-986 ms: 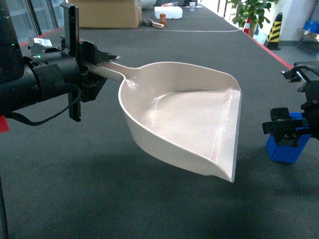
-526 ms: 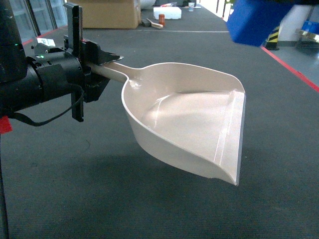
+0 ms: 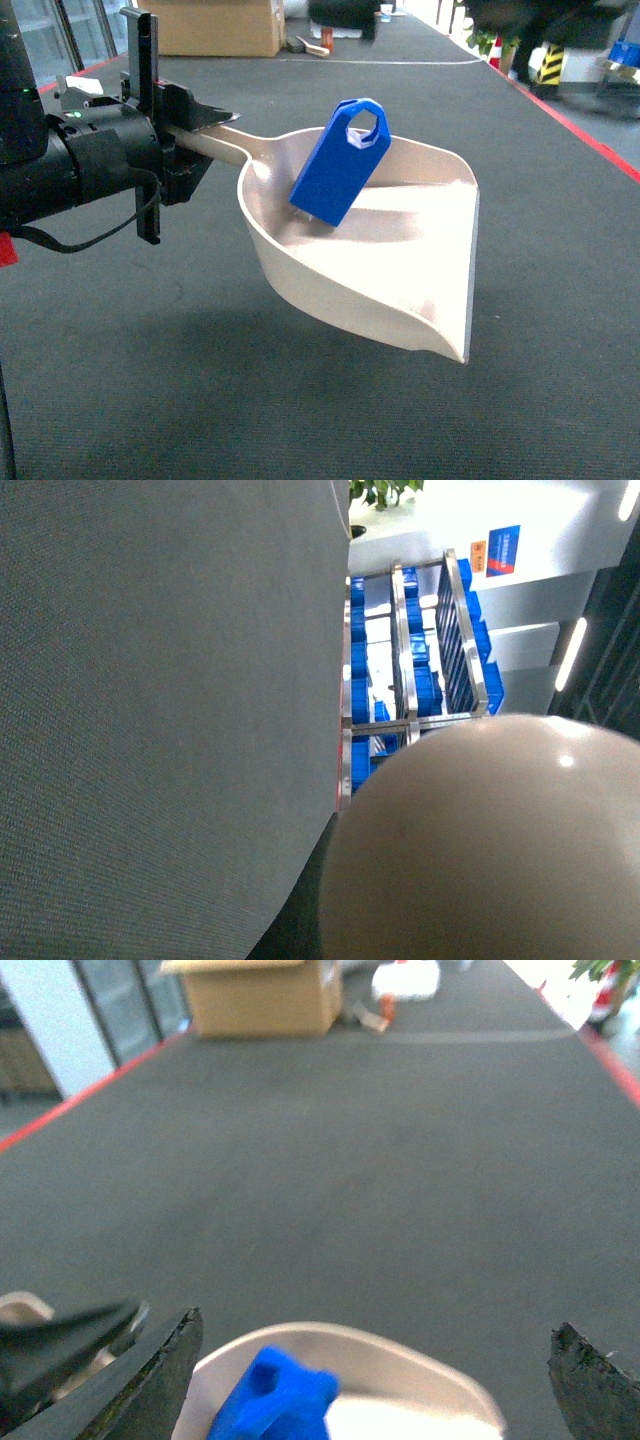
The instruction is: Place part in tray to right shelf
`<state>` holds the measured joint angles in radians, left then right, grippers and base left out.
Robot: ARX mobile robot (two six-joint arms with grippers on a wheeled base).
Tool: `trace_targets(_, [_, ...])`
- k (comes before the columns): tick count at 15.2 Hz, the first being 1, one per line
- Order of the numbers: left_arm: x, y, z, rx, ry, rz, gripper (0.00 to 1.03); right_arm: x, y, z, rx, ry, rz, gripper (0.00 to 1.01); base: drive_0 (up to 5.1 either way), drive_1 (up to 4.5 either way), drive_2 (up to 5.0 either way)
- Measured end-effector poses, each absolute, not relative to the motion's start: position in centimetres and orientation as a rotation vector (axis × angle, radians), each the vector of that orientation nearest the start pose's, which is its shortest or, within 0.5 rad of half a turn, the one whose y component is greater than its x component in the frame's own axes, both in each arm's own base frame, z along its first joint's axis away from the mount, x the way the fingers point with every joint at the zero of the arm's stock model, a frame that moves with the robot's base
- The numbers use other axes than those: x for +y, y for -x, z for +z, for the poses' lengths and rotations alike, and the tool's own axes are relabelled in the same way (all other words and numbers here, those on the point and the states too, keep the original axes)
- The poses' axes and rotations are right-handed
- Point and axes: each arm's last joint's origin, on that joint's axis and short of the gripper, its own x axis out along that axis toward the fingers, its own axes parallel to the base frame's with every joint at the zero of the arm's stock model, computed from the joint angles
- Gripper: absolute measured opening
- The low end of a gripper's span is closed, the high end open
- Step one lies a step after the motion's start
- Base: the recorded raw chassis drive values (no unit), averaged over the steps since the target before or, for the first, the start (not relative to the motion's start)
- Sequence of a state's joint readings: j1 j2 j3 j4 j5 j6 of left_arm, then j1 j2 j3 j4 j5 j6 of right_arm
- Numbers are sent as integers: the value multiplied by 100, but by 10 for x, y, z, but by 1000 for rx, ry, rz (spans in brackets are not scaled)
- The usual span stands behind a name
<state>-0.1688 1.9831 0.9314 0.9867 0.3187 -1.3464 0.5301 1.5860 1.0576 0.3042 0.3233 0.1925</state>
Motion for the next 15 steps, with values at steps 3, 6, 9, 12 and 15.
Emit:
trace_targets(3, [-75, -387, 156, 383, 1322, -367, 16, 106, -245, 308, 42, -41, -1, 98, 0, 0, 0])
trace_targets(6, [-75, -387, 156, 382, 1317, -368, 16, 42, -177, 256, 98, 62, -108, 98, 0, 0, 0])
trace_targets(9, [-75, -387, 156, 382, 1314, -370, 16, 26, -152, 242, -30, 10, -1, 63, 0, 0, 0])
trace_targets(12, [-75, -387, 156, 381, 1313, -369, 16, 19, -145, 214, 22, 19, -5, 59, 0, 0, 0])
trace_targets(15, [-74, -388, 156, 378, 1313, -366, 15, 18, -145, 215, 15, 18, 2, 97, 330, -166, -166])
